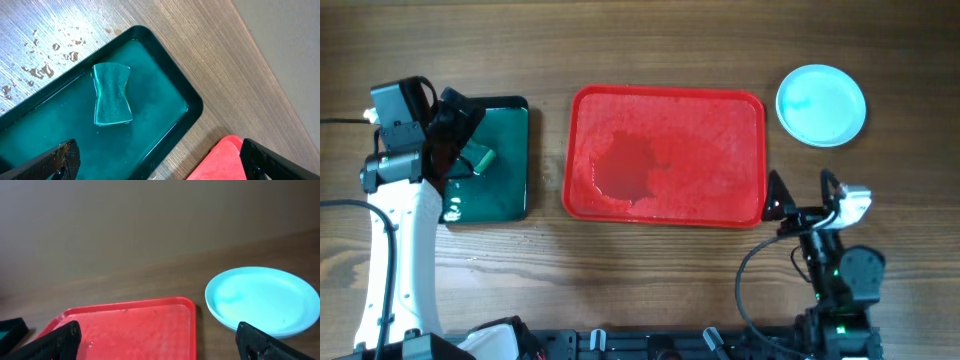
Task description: Clean dirty plates on tray and stack at the side
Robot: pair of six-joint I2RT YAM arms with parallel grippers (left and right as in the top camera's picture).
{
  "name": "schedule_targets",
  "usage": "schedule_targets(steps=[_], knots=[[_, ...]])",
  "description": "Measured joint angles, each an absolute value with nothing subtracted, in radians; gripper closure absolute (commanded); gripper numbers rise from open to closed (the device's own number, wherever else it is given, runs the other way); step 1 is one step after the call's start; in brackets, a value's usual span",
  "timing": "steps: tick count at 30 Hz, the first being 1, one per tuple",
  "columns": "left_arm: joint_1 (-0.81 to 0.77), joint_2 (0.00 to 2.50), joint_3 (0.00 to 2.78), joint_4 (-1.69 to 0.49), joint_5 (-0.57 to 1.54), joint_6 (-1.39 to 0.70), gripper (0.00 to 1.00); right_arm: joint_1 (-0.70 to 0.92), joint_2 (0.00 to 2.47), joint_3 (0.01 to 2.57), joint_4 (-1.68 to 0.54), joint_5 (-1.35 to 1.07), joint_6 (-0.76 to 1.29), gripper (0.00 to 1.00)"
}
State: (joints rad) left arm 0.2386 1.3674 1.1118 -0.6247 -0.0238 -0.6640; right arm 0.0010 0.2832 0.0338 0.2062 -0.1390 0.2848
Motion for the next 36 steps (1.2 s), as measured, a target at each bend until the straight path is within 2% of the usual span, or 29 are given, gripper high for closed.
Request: schedule_targets(steps=[11,16,22,36], knots=[[0.239,1.367,1.112,-0.626,-0.024,-0.664,0.00,-0.040,0.021,0.006,0.036,-0.134,0.290,0.00],[0.239,1.367,1.112,-0.625,-0.023,-0.664,0.00,-0.041,0.018,0.006,0.000,-0.122,0.261,0.00],[0.239,1.367,1.112,-0.625,-0.023,-0.664,0.00,-0.041,0.018,0.006,0.000,-0.115,0.092,0.00],[0.239,1.367,1.112,-0.625,-0.023,-0.664,0.00,-0.041,0.018,0.006,0.000,-0.115,0.089,0.00]])
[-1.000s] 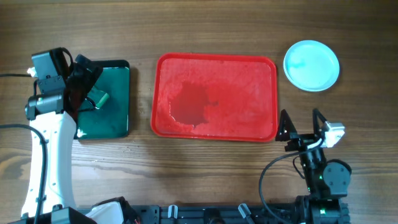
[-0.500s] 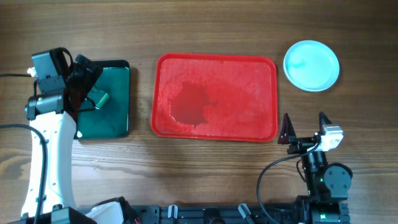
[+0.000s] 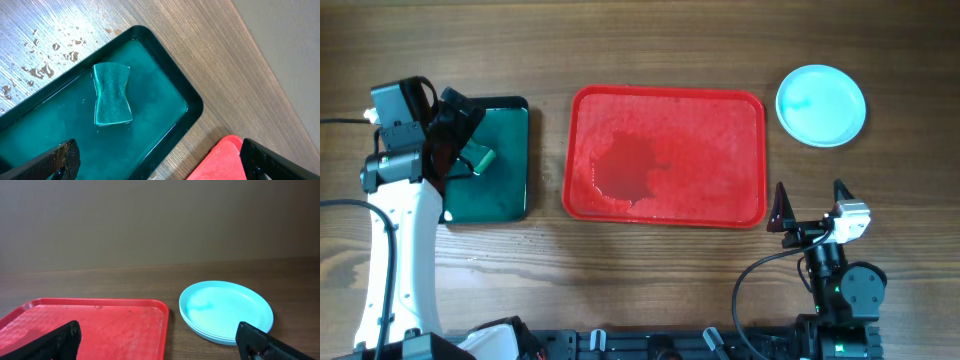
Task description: Clean dirty plates on tray and stack at the side
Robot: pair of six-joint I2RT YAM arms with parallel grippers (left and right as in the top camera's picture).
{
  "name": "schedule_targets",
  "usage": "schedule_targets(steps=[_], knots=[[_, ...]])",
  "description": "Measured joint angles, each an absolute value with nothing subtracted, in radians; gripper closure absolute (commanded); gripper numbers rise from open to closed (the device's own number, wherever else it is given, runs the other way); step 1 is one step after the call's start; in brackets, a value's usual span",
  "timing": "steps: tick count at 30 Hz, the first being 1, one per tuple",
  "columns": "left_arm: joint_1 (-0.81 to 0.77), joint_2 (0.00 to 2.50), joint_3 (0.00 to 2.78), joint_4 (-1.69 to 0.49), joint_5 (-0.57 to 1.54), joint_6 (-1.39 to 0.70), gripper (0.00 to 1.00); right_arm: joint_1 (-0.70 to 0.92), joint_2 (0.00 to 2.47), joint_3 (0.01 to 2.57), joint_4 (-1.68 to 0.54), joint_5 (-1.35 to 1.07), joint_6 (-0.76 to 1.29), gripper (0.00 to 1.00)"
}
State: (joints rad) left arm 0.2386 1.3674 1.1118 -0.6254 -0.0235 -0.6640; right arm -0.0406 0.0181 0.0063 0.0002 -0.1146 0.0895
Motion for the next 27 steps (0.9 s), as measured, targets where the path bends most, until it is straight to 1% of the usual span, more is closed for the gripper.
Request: schedule_targets(steps=[22,27], knots=[[0.239,1.367,1.112,-0.626,-0.037,-0.664,0.00,-0.041,0.018,0.006,0.000,-0.115,0.093,0.00],[0.238,1.354,1.109,-0.718,-0.055,-0.664,0.00,-0.041,0.018,0.006,0.000,-0.115,0.093,0.00]])
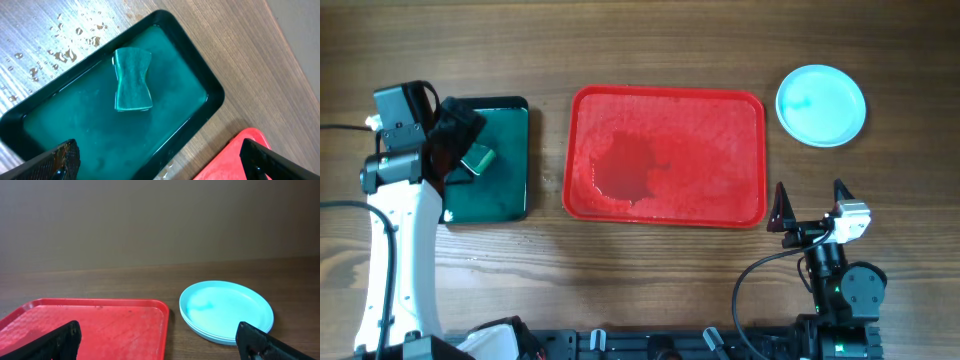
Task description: Clean dirty plates on tray and stack at the side
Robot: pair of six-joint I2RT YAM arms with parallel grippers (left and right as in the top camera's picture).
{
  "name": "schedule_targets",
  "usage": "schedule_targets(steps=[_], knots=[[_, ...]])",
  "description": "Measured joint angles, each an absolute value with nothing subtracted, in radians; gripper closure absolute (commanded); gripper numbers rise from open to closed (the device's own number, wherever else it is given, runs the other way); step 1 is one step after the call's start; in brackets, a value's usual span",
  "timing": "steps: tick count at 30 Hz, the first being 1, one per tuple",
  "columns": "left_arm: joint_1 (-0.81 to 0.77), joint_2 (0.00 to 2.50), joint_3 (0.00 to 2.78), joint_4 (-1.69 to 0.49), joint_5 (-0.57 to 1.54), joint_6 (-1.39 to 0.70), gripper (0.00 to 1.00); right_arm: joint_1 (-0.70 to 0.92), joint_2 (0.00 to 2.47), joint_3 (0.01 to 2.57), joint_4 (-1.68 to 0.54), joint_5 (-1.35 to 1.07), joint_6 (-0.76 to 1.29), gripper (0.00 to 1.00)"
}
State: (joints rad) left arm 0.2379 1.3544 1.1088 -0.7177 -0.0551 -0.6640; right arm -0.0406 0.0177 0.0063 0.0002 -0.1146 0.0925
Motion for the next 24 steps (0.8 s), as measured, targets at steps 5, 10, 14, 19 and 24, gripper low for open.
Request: schedule_targets(steps=[5,10,14,19,24], knots=[[0.185,1.203,0.952,-0.590,-0.057,-0.621,0.00,-0.041,0.016,0.006,0.000,-0.114,0.093,0.00],[0.071,0.991,0.551,-0.131,-0.013,-0.451,0.00,-0.041,0.015,0.006,0.001,-0.111,0.093,0.00],[0.047,0.798,0.305,0.098,-0.001,-0.404,0.00,-0.041,0.014,0.006,0.001,-0.112,0.093,0.00],[0.047,0.517,0.089,0.188,-0.001,-0.393,0.00,-0.041,0.014,0.006,0.000,-0.112,0.093,0.00],[0.047,0.314,0.019,0.158,-0.001,-0.377,0.00,-0.041,0.014,0.006,0.000,-0.112,0.093,0.00]])
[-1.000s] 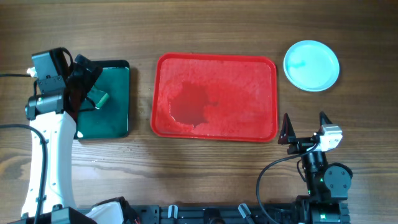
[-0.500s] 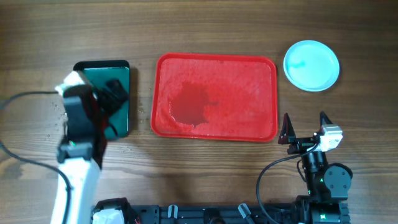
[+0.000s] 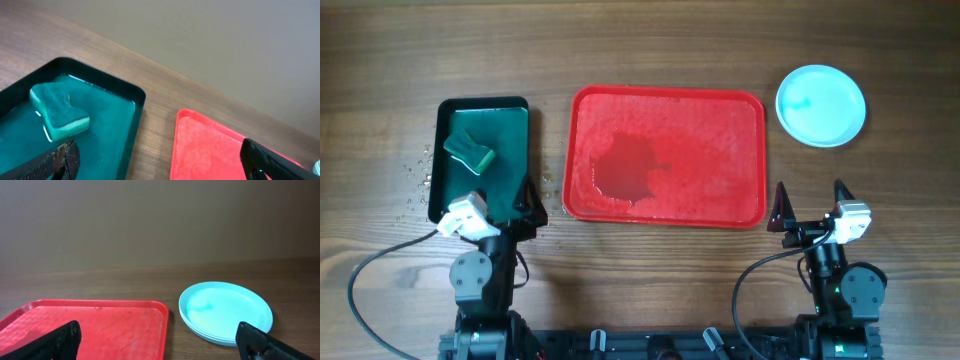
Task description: Clean dirty plates on tray and stack at the side
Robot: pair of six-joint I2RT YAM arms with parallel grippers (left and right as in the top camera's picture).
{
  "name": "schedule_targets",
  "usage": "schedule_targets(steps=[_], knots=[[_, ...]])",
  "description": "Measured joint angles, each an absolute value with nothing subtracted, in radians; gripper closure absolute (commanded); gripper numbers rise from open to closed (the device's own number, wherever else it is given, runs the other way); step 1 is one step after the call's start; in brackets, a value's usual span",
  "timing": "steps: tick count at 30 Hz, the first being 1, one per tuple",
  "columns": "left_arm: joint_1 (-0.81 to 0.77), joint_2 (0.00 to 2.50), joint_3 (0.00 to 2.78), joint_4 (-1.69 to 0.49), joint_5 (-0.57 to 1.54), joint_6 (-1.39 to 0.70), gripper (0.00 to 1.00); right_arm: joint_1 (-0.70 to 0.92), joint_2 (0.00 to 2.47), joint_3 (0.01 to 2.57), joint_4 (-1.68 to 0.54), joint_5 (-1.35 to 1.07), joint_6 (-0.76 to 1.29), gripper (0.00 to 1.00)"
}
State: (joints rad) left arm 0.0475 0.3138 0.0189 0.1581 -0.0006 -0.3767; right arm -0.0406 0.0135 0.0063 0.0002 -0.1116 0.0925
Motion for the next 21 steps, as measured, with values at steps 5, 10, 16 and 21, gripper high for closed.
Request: schedule_targets(steps=[5,10,16,21], knots=[[0.047,0.167,0.012,-0.015,0.009,-0.337,0.00,-0.041,0.014,0.006,0.000,-0.112,0.093,0.00],[0.047,0.054,0.010,-0.073,0.018,-0.314,0.00,-0.041,0.014,0.006,0.000,-0.112,0.093,0.00],[0.044,0.014,0.010,-0.072,0.018,-0.311,0.00,-0.041,0.014,0.006,0.000,-0.112,0.093,0.00],[0.044,0.014,0.010,-0.072,0.018,-0.303,0.00,-0.041,0.014,0.006,0.000,-0.112,0.093,0.00]])
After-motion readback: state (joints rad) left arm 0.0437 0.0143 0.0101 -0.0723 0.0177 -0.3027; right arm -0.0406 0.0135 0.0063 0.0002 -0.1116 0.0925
